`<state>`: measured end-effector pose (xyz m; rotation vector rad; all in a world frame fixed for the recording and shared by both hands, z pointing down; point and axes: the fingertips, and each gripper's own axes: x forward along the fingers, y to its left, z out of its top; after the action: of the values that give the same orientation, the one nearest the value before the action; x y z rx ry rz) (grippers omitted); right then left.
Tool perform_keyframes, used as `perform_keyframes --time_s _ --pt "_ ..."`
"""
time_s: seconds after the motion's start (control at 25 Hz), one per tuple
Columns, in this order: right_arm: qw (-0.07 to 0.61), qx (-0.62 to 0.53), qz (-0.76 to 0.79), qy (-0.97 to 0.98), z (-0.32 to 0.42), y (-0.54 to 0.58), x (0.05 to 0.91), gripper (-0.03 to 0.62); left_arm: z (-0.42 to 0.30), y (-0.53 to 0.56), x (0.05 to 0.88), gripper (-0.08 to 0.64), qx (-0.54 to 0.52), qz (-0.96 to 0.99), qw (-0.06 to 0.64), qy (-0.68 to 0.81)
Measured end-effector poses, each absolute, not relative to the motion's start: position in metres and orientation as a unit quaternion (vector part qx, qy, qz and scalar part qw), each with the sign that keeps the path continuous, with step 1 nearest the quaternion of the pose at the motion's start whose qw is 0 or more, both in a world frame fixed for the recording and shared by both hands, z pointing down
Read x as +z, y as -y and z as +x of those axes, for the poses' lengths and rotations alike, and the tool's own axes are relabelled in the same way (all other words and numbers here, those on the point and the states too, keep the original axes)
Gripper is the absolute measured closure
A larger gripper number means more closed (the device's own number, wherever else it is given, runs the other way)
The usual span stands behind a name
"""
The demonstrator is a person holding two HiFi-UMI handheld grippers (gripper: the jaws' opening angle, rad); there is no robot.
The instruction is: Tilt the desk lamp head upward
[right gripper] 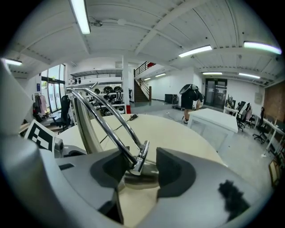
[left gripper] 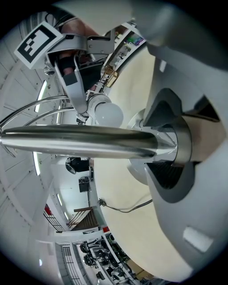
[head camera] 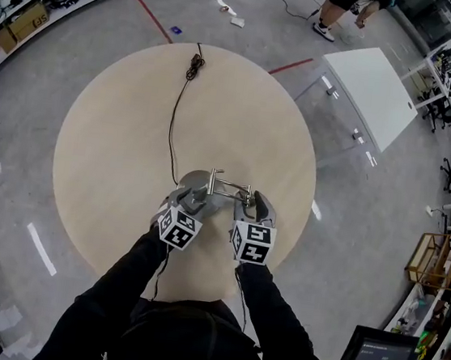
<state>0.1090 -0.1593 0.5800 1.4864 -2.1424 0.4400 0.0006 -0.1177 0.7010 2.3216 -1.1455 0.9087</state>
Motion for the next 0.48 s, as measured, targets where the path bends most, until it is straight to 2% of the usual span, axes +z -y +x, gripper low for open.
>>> perform_keyframes --time_s 0.24,0.48 --pt "0.278 0.132 0.555 0.773 0.113 0.16 0.573 0.394 -0.003 0.118 0.704 0.296 0.322 0.829 0.199 0.412" --pt "0.303 0.057 0.58 0.754 0.129 0.169 0.544 0.394 -0.002 0.123 0.709 0.296 0.326 0.828 0.199 0.411"
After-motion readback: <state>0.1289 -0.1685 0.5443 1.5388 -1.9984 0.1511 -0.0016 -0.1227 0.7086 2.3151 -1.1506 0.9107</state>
